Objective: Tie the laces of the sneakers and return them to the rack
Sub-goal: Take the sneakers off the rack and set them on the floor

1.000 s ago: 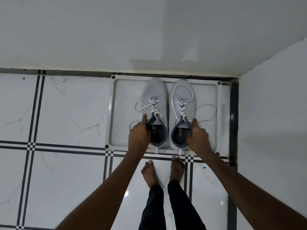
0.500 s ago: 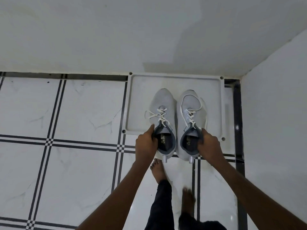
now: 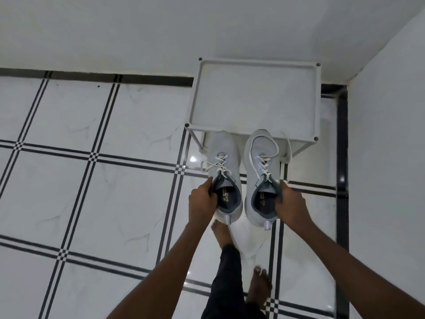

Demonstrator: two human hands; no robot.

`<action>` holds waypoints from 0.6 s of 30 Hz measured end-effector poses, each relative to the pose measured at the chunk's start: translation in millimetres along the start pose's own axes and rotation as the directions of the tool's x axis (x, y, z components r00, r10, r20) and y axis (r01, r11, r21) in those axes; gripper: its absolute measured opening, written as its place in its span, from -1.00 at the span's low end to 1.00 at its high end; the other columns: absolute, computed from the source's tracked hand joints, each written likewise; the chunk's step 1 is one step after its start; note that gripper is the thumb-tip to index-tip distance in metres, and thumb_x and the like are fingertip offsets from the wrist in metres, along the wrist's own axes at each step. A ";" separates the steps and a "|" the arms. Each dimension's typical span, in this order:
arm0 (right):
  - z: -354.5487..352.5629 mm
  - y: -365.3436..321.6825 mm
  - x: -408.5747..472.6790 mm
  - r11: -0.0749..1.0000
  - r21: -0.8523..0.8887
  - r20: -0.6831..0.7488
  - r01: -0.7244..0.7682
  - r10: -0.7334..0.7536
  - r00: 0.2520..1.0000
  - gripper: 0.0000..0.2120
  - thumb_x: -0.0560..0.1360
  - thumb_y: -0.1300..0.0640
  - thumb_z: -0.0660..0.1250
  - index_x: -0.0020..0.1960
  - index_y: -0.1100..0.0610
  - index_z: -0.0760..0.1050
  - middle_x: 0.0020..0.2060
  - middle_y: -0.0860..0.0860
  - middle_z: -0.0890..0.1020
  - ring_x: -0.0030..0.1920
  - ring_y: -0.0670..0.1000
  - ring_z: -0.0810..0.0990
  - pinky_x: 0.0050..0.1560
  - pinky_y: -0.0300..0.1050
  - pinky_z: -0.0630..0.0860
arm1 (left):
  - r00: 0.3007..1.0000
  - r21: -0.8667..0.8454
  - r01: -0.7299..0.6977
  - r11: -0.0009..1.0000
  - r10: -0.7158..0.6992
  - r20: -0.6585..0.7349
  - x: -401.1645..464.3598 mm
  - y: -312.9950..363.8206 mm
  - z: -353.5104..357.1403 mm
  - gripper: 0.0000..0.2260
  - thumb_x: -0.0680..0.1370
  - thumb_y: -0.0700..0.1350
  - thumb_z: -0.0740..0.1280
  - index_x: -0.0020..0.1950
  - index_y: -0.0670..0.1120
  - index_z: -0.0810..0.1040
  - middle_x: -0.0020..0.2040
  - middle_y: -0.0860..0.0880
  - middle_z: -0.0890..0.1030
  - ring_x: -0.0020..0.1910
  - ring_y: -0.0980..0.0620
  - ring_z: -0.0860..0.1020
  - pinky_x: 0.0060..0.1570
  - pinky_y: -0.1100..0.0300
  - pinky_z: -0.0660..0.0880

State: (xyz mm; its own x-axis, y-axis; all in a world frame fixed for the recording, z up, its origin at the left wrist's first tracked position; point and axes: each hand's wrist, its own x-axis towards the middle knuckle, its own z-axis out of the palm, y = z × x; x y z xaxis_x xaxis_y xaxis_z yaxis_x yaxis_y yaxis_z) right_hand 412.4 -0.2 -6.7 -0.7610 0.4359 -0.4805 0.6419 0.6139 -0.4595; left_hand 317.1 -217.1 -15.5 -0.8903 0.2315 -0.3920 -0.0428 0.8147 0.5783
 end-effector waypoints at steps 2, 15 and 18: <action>20.6 11.3 -15.8 1.000 -0.013 0.026 -0.026 0.026 0.999 -0.77 0.50 0.35 0.17 0.13 0.28 0.45 -0.12 0.24 0.65 -0.10 0.30 0.62 -0.18 -0.07 0.39 | 1.000 0.028 0.017 0.999 -0.018 0.008 -14.1 -18.3 11.2 -0.50 0.46 -0.28 0.21 0.40 -0.07 0.50 -0.02 -0.15 0.71 -0.12 -0.16 0.63 -0.11 0.06 0.56; 244.3 118.1 52.6 0.993 -0.048 0.044 -0.111 0.113 0.993 -0.82 0.49 0.36 0.20 0.08 0.33 0.45 -0.10 0.29 0.65 -0.07 0.30 0.64 -0.18 -0.05 0.44 | 0.993 0.096 0.036 0.995 -0.047 0.111 26.4 -195.7 186.1 -0.50 0.50 -0.29 0.18 0.44 -0.07 0.46 0.01 -0.15 0.71 -0.08 -0.19 0.62 -0.02 0.05 0.53; 292.3 143.0 92.1 0.993 -0.042 -0.001 -0.109 0.109 0.994 -0.81 0.48 0.34 0.21 0.08 0.32 0.46 -0.11 0.30 0.65 -0.08 0.32 0.65 -0.14 0.03 0.54 | 0.994 0.088 0.041 0.995 -0.050 0.095 56.9 -231.1 230.0 -0.51 0.52 -0.28 0.18 0.45 -0.09 0.44 0.04 -0.15 0.70 -0.05 -0.20 0.63 0.03 0.03 0.54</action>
State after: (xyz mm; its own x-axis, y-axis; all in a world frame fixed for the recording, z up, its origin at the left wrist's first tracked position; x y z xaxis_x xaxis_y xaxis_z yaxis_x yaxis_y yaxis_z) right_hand 461.8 -64.7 -335.0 -0.6865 0.5011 -0.5268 0.7165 0.5895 -0.3730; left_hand 380.6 -270.0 -336.0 -0.8401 0.2400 -0.4864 -0.0398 0.8671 0.4966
